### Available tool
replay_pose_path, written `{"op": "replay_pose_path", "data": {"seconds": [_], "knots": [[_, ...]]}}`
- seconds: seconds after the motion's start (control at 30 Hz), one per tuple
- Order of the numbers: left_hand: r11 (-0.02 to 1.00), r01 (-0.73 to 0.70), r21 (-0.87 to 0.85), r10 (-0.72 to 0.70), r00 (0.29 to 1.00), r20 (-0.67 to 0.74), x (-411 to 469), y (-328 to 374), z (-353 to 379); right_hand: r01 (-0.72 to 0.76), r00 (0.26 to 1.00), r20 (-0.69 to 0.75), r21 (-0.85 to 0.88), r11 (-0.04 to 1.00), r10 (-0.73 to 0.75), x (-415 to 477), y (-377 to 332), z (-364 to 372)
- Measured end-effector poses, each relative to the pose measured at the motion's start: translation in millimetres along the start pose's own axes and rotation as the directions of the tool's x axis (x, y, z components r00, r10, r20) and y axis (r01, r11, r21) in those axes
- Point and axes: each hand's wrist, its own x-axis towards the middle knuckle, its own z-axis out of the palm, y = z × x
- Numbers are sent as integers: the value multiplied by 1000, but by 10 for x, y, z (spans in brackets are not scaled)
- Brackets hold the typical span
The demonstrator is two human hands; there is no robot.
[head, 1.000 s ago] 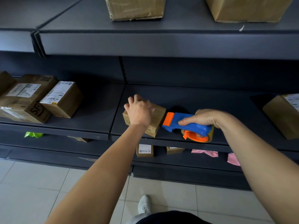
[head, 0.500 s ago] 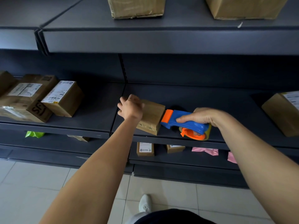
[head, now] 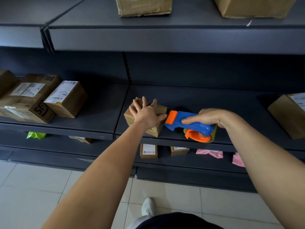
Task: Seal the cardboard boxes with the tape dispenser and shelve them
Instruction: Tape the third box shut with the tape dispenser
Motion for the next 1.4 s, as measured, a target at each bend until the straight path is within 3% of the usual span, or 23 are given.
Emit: {"op": "replay_pose_path", "data": {"seconds": [0.1, 0.2, 0.3, 0.37, 0.47, 0.57, 0.9, 1.2, 1.4], "knots": [[999, 8, -46, -10, 999, -51, -10, 10, -47, 23, 999, 28, 38, 999, -24, -27, -12, -66], [970, 0, -242, -16, 998, -64, 51, -19, -191, 68, 997, 27, 57, 996, -70, -60, -80, -157], [769, -63, -636, 7, 996, -90, 50, -94, -322, 115, 992, 42, 81, 990, -118, -111, -203, -236], [664, -71, -744, 33, 997, -65, 33, -144, -399, 145, 987, 47, 105, 984, -151, -116, -291, -252], [646, -58, -761, 69, 997, -18, 55, -190, -489, 172, 983, 42, 127, 977, -179, -105, -446, -227], [736, 28, -677, -10, 999, 31, 56, -131, -518, 172, 984, 34, 119, 978, -177, -106, -569, -210], [728, -2, -685, -95, 990, -103, 246, -245, -509, 205, 977, 13, 241, 949, -214, -96, -673, -101], [785, -14, -619, -56, 994, -93, 331, -272, -547, 56, 993, 81, 354, 934, -91, -368, -3, -73], [789, -17, -614, -36, 997, -74, 257, -257, -572, -39, 997, 77, 249, 968, 20, -268, 62, 205]]}}
